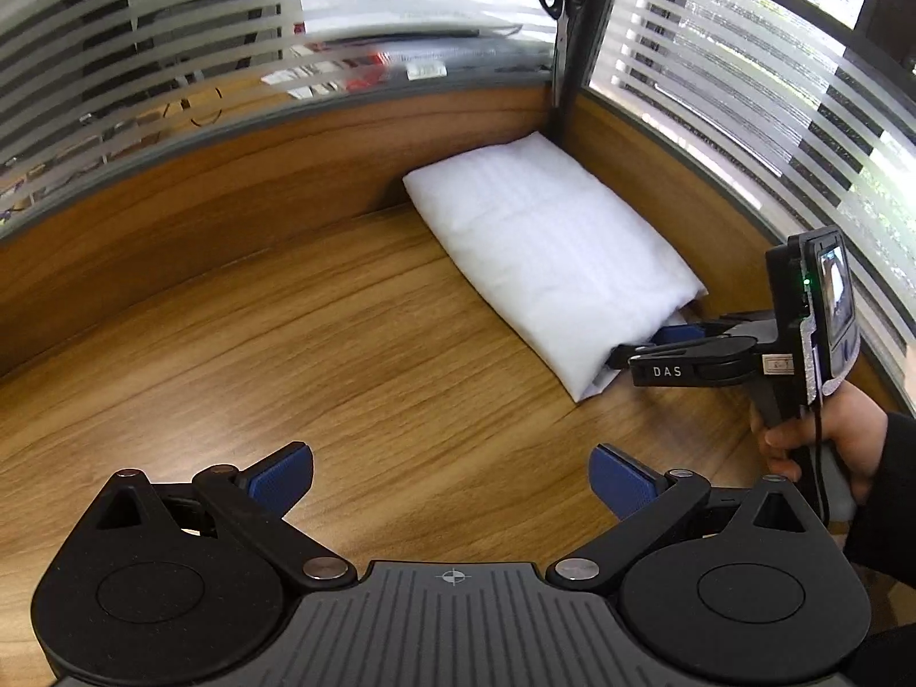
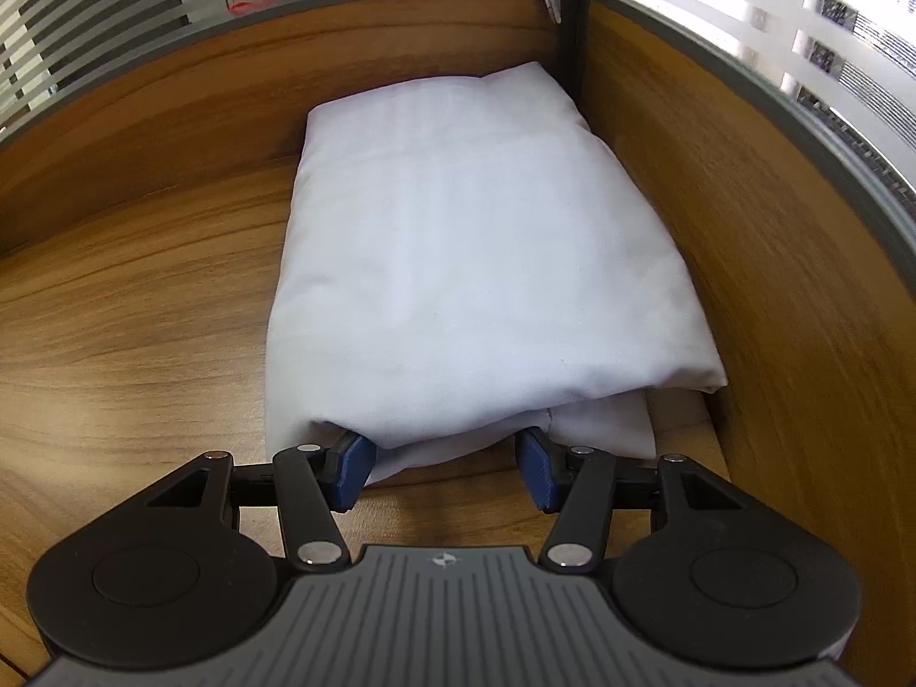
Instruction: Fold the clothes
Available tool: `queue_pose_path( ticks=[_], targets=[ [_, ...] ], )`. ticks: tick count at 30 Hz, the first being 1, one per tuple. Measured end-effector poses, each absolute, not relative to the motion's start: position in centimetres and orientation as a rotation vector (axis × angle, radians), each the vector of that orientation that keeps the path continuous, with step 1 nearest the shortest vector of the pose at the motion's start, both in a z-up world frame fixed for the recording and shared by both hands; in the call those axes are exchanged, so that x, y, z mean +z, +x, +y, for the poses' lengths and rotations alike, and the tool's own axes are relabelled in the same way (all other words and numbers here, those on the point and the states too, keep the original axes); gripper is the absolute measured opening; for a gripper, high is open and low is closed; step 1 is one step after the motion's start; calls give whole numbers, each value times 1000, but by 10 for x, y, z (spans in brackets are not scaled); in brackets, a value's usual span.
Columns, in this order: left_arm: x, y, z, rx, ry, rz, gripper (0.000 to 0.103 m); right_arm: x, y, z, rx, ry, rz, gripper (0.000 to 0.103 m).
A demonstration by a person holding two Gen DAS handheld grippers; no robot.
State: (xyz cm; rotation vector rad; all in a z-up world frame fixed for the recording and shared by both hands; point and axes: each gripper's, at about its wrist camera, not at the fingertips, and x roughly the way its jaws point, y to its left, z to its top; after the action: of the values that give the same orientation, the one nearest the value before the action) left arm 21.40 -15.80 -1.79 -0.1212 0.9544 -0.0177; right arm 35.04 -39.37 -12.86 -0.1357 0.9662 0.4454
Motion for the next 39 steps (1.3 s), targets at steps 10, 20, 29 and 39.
queue_pose_path(
  ticks=[10, 20, 29, 39],
  targets=[
    [-9, 182, -165, -3, -135, 905, 103, -81, 326, -394, 389, -106, 926, 81],
    [6, 127, -149, -12, -60, 855, 103, -23, 267, -371, 307, -81, 856, 100],
    [17, 59, -108, -36, -5, 841, 103, 13, 192, -320, 223, -49, 838, 102],
    [10, 5, -77, -38, 15, 806, 103, 21, 118, -258, 183, -41, 842, 102]
  ],
)
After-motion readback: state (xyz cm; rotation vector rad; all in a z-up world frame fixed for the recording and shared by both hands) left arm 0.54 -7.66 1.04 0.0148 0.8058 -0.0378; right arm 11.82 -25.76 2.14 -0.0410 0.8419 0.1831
